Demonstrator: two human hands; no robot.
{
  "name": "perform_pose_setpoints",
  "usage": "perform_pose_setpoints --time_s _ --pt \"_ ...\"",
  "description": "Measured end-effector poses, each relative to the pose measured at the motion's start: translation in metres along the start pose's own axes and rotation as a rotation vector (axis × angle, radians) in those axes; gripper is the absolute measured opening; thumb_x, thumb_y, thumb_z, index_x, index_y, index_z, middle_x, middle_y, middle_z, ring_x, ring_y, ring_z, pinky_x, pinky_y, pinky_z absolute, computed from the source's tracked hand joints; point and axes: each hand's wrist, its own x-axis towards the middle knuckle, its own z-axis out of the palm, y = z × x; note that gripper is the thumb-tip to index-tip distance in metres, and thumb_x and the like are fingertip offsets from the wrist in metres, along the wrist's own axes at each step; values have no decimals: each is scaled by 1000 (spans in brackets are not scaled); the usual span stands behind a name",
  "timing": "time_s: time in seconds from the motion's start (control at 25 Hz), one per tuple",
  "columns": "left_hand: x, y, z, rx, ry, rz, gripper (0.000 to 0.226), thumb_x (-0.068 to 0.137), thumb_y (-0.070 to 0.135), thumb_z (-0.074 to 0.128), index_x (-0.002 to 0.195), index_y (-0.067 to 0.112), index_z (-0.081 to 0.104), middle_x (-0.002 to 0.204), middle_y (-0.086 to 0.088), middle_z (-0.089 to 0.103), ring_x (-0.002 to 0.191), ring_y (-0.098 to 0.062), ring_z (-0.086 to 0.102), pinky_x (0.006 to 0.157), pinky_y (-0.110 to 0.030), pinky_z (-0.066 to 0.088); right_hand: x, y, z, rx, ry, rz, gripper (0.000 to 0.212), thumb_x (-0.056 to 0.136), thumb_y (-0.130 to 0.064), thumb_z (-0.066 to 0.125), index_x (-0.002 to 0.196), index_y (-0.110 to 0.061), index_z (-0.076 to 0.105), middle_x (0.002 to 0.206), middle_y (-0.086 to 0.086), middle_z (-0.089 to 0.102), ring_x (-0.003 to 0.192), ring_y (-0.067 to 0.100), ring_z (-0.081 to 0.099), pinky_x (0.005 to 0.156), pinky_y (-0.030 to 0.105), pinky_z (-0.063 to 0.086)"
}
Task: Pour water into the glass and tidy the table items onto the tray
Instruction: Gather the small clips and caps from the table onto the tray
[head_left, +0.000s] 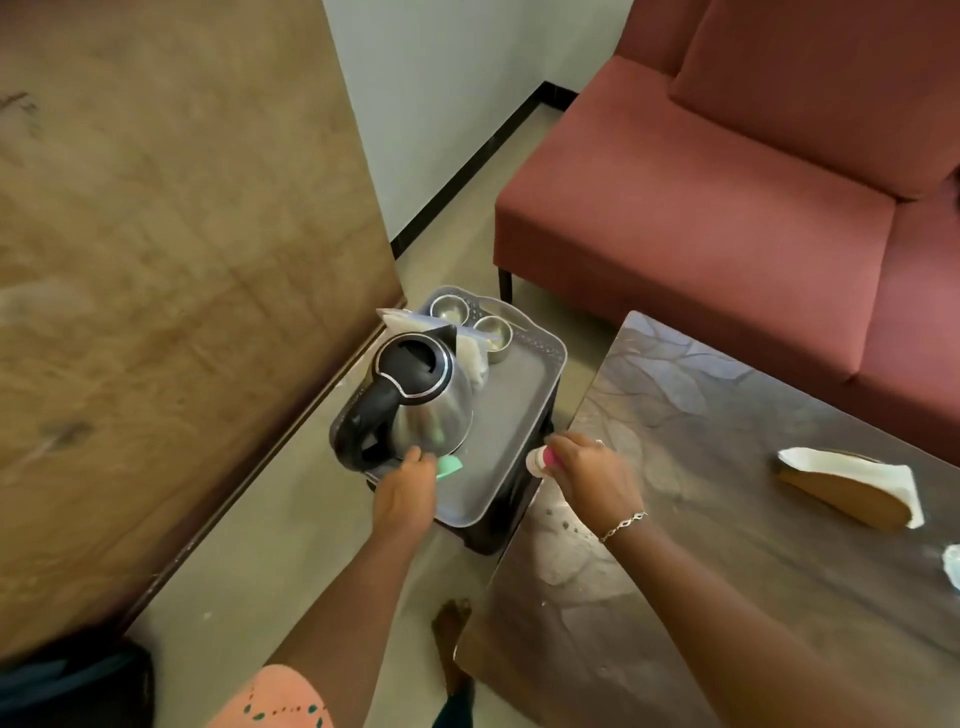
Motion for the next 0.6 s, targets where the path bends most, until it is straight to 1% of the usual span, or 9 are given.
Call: perform_pose_setpoints --time_s 0.04,0.08,0.12,0.16,0.2,0.36,0.44,0.52,0.6 --pt "6 -1 5 28 55 36 24 85 6 56 108 11 55 116 -7 52 95 -28 64 77 -35 50 11 -2 7 0 -19 -3 22 89 -11 51 108 -8 62 113 5 64 89 31 62 64 30 42" --pt "9 1 6 20 86 98 28 71 8 72 97 11 60 103 -8 58 80 -25 67 64 -32 52 20 -4 14 2 -43 -12 23 89 -11 51 110 -9 61 114 5 63 91 31 62 65 31 44" --pt "16 1 11 50 71 165 38 49 9 85 80 11 64 85 -7 62 59 -21 65 47 -26 50 30 -6 23 7 -62 -21 25 89 -10 52 112 -9 60 115 6 63 92 30 61 67 32 45" --pt "21 2 16 80 46 190 44 30 8 89 67 13 64 70 -5 61 44 -18 59 35 -21 43 38 -7 32 16 -82 -26 26 89 -10 52 114 -9 59 115 6 62 93 30 61 69 33 46" --pt "29 2 23 50 38 207 46 23 8 89 60 14 63 62 -4 59 37 -16 54 30 -18 37 45 -9 41 23 -103 -27 27 89 -10 51 115 -9 59 116 7 62 94 30 61 72 34 47" --pt "47 13 43 173 13 307 32 33 13 86 58 13 66 55 -1 57 37 -12 51 29 -16 33 67 -10 71 -38 -178 -48 23 85 -6 54 108 -7 59 112 8 62 93 30 61 73 38 53" --pt "55 18 49 241 -6 301 19 39 14 75 56 10 67 51 -2 55 35 -10 49 29 -14 32 76 -10 81 -48 -199 -47 23 84 -2 53 106 -5 59 110 9 62 91 31 61 71 39 53" --pt "66 21 60 248 -59 281 14 36 15 65 48 7 66 45 -4 53 32 -9 47 30 -12 32 85 -10 87 -64 -218 -50 24 84 -2 53 107 -5 58 110 10 61 91 32 61 71 39 52" --pt "69 25 64 283 -77 266 12 34 14 66 42 6 64 44 -6 54 31 -12 50 33 -13 37 89 -13 92 -82 -232 -47 23 85 -4 52 108 -5 58 110 11 61 92 33 61 72 39 52"
